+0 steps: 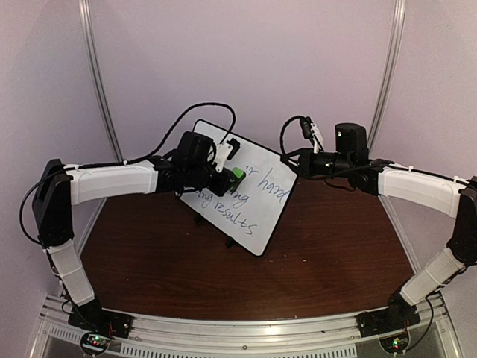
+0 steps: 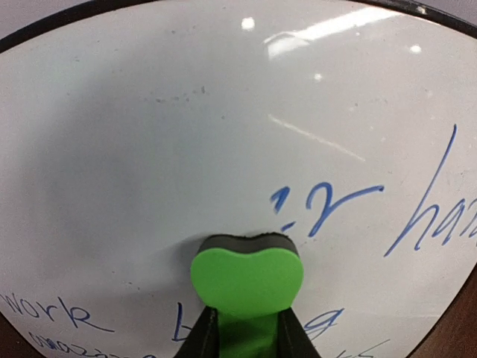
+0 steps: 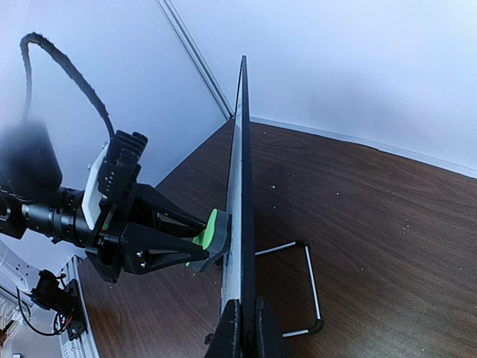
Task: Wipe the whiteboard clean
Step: Erase the center of the whiteboard.
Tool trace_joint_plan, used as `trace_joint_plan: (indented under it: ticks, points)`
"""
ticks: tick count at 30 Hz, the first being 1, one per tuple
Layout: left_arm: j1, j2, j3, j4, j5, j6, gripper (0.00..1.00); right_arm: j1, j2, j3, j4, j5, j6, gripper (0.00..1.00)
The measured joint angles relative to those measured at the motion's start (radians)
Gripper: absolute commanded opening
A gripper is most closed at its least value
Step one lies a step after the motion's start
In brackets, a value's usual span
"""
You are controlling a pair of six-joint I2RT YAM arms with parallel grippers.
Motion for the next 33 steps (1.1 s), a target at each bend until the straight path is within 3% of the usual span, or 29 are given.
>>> trace_joint_plan:
  ticks: [7,19,28,33]
  points:
    - [-0.004,-0.008,-0.016,-0.003,0.001,-0.006,0.17,0.000,0.000,0.000,0.000,-0.002,-0.001,0.00]
    - [-0.008,0.050,0.177,-0.051,0.034,-0.006,0.17,0.000,0.001,0.002,0.000,-0.004,-0.004,0.00]
    - [-0.035,-0.006,-0.035,0.047,0.034,-0.037,0.17,0.000,0.005,0.007,-0.004,-0.003,-0.003,0.00]
    - [-0.046,-0.016,-0.074,0.043,0.034,-0.053,0.17,0.000,0.006,0.009,-0.006,-0.003,-0.006,0.00]
